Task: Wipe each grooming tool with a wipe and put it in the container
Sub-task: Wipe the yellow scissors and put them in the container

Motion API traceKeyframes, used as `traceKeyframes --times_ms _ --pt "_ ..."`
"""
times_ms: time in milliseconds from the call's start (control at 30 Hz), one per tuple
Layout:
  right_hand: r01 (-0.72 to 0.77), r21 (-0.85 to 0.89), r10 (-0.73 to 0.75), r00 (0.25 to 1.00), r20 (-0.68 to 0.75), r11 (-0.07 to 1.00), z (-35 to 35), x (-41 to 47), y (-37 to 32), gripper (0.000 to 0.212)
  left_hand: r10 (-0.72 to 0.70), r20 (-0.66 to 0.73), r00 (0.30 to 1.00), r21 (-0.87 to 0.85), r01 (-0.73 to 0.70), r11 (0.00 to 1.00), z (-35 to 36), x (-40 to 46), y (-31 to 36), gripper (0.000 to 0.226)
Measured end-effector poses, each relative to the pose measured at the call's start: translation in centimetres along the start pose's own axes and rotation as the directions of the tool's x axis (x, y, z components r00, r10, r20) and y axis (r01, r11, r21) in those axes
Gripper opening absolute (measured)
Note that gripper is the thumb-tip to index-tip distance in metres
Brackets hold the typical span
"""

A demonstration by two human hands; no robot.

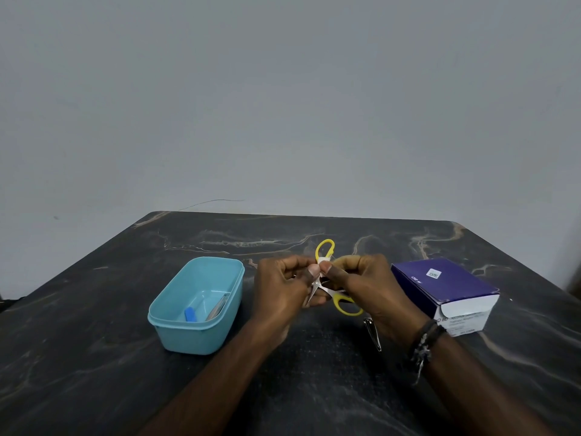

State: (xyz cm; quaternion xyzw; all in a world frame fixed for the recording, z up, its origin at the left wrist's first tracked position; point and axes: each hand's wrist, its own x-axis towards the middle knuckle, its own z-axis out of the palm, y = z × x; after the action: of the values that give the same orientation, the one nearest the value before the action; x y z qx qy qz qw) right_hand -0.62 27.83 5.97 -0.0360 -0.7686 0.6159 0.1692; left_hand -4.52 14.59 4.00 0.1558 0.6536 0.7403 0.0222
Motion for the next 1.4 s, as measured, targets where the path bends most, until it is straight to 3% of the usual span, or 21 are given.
traceKeyframes --times_ms 433,767,933,1133,1400 --pt "0.069 -0.166 -0.058 0.996 0.069 0.984 0.0 -0.2 0.0 0.023 0.069 -0.03 0.997 0.126 -0.064 0.99 0.1 0.0 0.0 0.017" --pt "0.036 -0.119 -0.016 0.985 0.17 0.992 0.0 -0.1 0.0 0.027 0.09 -0.115 0.989 0.159 -0.071 0.985 0.2 -0.3 0.6 0.018" --pt "0.045 -0.185 -0.006 0.979 0.205 0.982 -0.6 0.1 0.0 0.018 0.159 -0.123 0.98 0.267 -0.121 0.956 0.0 -0.3 0.7 0.019" --pt "0.057 -0.322 0.039 0.958 0.283 0.945 -1.0 -0.1 -0.3 0.024 0.251 -0.102 0.963 0.406 -0.19 0.894 -0.4 0.1 0.4 0.022" --pt "0.063 -0.294 0.04 0.942 0.332 0.954 -0.5 -0.3 -0.4 0.022 0.274 -0.113 0.955 0.428 -0.202 0.881 -0.4 0.3 0.3 0.028"
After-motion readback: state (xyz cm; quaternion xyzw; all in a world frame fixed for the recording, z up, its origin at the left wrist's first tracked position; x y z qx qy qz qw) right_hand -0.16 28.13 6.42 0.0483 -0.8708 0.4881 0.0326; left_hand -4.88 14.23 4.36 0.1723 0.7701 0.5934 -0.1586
